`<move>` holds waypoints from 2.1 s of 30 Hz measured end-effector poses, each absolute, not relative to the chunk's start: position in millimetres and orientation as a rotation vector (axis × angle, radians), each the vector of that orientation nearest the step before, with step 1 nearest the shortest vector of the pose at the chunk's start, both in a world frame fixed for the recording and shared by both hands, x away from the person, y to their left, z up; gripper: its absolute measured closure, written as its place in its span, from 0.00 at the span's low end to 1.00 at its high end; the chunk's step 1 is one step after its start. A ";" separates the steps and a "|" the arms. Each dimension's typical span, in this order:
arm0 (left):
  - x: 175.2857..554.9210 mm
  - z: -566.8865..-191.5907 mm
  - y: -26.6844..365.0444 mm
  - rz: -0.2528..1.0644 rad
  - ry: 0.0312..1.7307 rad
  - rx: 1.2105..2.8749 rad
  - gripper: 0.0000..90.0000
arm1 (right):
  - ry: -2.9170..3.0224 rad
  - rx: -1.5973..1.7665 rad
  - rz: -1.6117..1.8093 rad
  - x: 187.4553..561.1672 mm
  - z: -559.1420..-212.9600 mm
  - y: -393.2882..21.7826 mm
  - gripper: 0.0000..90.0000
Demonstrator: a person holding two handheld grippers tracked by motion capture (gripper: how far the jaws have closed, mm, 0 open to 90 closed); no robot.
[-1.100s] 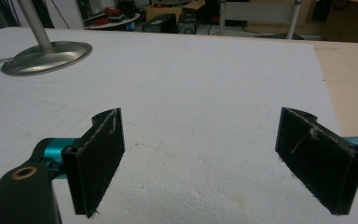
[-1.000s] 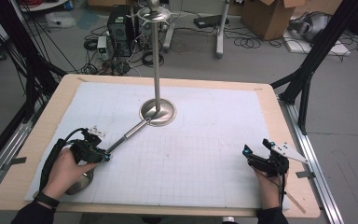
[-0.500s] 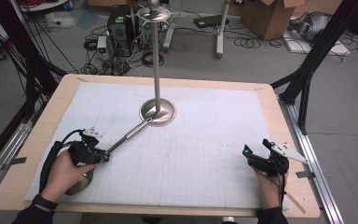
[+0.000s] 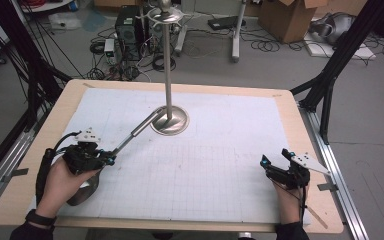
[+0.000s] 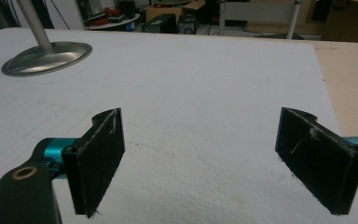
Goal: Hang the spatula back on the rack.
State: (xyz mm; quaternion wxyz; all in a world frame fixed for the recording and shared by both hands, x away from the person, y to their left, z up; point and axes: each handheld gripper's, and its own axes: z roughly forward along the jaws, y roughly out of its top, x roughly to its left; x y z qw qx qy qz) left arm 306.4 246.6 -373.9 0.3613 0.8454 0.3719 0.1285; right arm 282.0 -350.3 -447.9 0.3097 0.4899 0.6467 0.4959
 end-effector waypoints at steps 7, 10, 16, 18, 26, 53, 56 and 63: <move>295.5 -350.5 257.2 0.435 0.913 2.036 0.83 | 1.707 1.296 1.312 281.9 -448.0 -350.2 0.16; 290.0 -342.2 263.3 0.476 0.890 1.974 0.83 | 1.706 1.300 1.312 281.9 -447.9 -350.1 0.16; 281.5 -330.1 269.9 0.520 0.822 1.849 0.83 | 1.705 1.293 1.311 282.1 -448.0 -350.4 0.16; 280.6 -327.1 269.8 0.519 0.799 1.829 0.83 | 1.705 1.293 1.313 282.2 -448.1 -350.5 0.16; 281.6 -322.5 264.0 0.559 0.734 1.738 0.83 | 1.707 1.293 1.313 282.1 -448.1 -350.7 0.16; 280.1 -305.2 244.8 0.626 0.614 1.483 0.83 | 1.708 1.293 1.312 282.2 -448.0 -350.4 0.16; 282.6 -305.3 240.4 0.624 0.620 1.484 0.83 | 1.707 1.294 1.314 282.2 -447.9 -350.3 0.16; 290.1 -307.2 225.1 0.660 0.635 1.481 0.83 | 1.708 1.294 1.312 282.1 -448.0 -350.4 0.16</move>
